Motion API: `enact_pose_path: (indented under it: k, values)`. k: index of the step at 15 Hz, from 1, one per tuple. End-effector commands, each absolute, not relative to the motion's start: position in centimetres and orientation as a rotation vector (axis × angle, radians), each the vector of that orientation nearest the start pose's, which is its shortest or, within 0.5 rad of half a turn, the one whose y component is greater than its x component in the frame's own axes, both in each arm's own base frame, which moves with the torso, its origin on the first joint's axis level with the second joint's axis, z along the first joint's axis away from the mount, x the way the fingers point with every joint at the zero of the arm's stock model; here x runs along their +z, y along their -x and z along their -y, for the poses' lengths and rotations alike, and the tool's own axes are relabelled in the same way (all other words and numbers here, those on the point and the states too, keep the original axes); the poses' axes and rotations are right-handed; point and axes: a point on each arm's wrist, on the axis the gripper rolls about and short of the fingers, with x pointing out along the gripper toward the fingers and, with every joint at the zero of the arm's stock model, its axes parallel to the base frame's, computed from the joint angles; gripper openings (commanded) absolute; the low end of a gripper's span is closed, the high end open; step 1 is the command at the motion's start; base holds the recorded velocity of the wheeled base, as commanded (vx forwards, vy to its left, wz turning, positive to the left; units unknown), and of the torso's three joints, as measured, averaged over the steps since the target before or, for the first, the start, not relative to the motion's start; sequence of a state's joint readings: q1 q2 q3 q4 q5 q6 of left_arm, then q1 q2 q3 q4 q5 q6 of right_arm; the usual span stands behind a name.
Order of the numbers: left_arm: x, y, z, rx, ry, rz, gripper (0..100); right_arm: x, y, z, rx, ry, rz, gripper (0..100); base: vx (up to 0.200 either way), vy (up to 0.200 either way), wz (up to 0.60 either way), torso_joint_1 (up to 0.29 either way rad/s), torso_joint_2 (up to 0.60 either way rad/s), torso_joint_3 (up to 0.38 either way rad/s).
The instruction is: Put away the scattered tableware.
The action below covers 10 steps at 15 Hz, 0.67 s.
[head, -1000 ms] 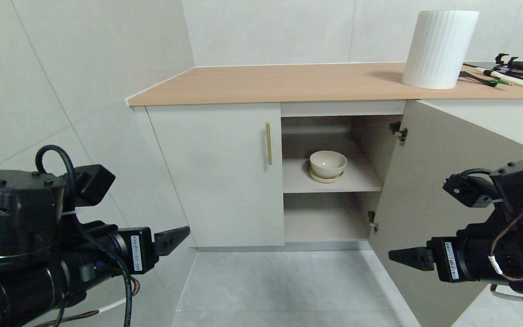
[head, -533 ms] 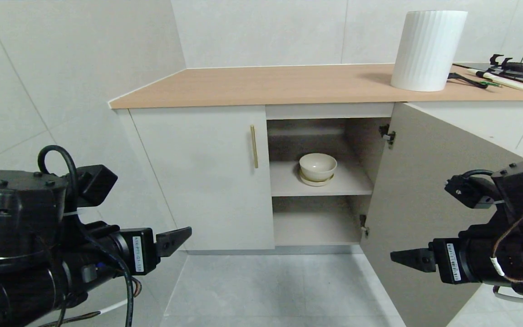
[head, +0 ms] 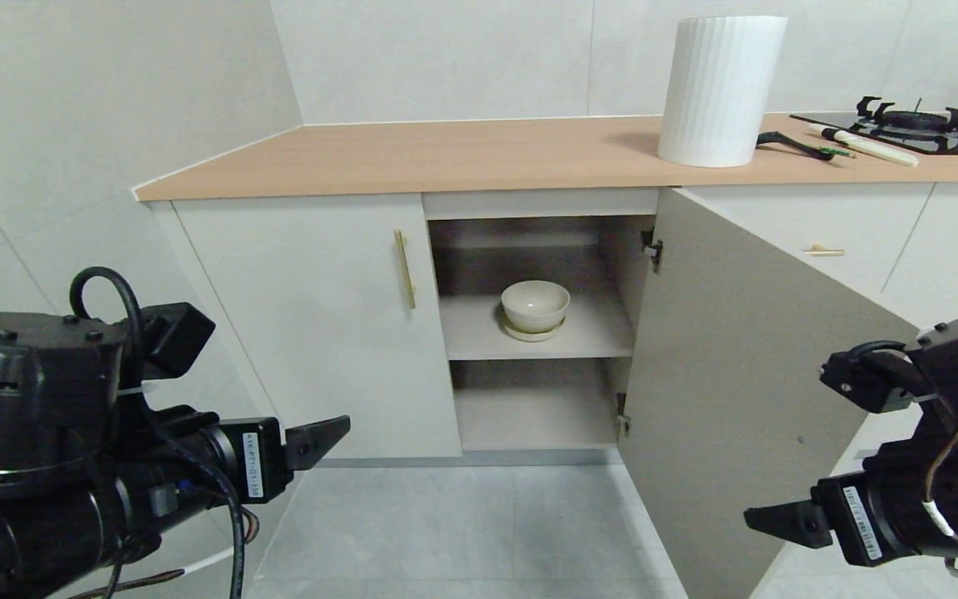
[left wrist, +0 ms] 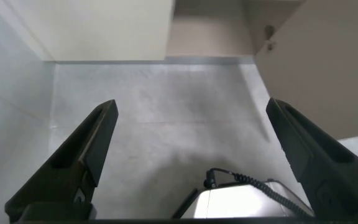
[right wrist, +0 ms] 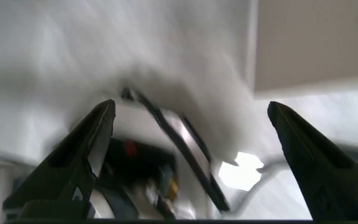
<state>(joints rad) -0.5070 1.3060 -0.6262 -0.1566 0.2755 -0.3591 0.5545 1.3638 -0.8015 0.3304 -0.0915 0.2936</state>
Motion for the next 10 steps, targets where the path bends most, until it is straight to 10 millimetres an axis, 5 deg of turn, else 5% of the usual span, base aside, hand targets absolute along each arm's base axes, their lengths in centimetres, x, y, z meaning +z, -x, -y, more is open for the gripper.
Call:
enact_pose_path:
  k: [1,6,10]
  values:
    - [18.7,-17.2,8.8,-0.134,0.149,-0.519,100,19.4,-15.3,-9.2,0.316,0.034,-0.889,100,0.000,0.000,0.00,0.000,0.00,0.000]
    - [18.7,-17.2,8.8,-0.133,0.150,-0.521,100,22.5,-13.6,-6.8,0.213,0.044,-0.934,100,0.000,0.000,0.00,0.000,0.00,0.000]
    - [18.6,-17.2,8.8,-0.133,0.149,-0.524,100,23.2,-14.7,-4.1,-0.011,0.058,-0.890,100,0.000,0.000,0.00,0.000,0.00,0.000]
